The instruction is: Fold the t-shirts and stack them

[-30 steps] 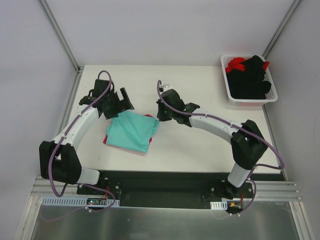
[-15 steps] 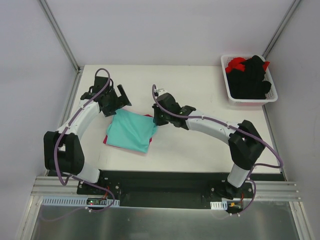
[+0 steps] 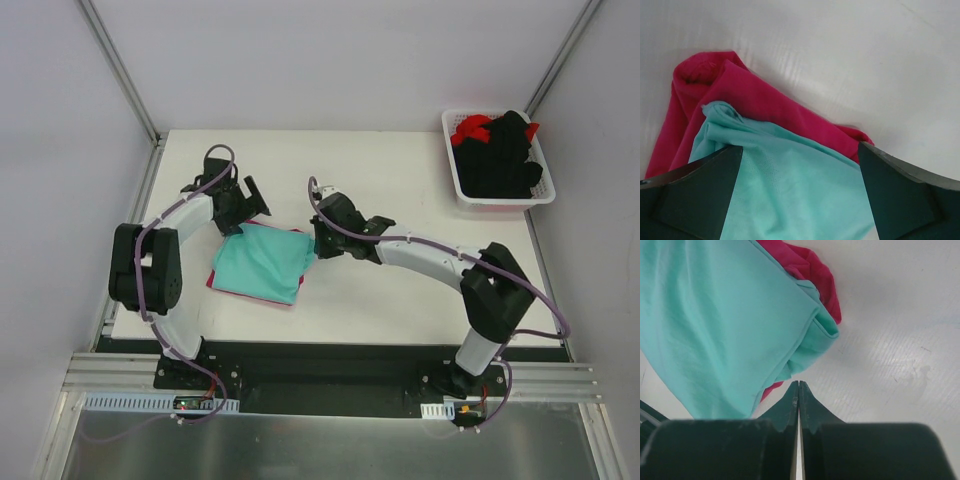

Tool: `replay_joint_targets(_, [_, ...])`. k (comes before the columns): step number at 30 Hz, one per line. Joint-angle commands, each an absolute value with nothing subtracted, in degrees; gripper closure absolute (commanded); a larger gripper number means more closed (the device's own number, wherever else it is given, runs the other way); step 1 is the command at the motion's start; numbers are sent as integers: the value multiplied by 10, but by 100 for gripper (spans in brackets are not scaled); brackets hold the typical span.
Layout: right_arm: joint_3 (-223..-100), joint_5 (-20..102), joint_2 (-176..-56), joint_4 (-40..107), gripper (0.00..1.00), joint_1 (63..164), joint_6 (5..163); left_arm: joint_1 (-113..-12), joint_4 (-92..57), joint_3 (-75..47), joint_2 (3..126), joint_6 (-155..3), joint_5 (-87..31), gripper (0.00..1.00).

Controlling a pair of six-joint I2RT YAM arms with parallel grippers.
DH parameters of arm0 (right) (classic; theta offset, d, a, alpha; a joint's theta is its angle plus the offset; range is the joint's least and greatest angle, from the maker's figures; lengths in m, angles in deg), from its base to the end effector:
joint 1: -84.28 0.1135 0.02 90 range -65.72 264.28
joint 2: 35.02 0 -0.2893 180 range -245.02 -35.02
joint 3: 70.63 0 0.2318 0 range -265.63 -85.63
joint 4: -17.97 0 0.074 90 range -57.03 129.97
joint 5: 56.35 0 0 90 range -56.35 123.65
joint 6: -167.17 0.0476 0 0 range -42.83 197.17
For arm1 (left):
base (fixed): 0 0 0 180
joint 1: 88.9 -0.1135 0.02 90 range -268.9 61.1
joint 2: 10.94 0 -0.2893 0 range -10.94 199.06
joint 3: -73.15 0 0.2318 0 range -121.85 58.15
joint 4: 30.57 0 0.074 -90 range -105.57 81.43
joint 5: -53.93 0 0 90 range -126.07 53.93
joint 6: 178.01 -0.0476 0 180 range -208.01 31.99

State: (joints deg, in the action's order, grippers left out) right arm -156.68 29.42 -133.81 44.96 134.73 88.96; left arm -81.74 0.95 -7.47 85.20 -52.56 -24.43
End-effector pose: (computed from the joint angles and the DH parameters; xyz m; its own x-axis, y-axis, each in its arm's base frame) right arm 0.2470 0.2936 0.2706 -0.5481 -0.3438 -0.7625 -0.6342 0.7651 0.1110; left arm 0.3525 -0.0540 0.2508 -0.7414 -0.4794 -0.4695 -0.2106 0.8306 -0.5155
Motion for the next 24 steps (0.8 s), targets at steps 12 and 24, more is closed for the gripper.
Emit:
replay_joint_targets(12, [-1561,276,-1265,494,99,1362,881,-863,30,-113,834,-534,-267,1])
replay_joint_targets(24, [-1610,310,-1294,516,82,1411,907,-828,163,-29,596,-516,-286,1])
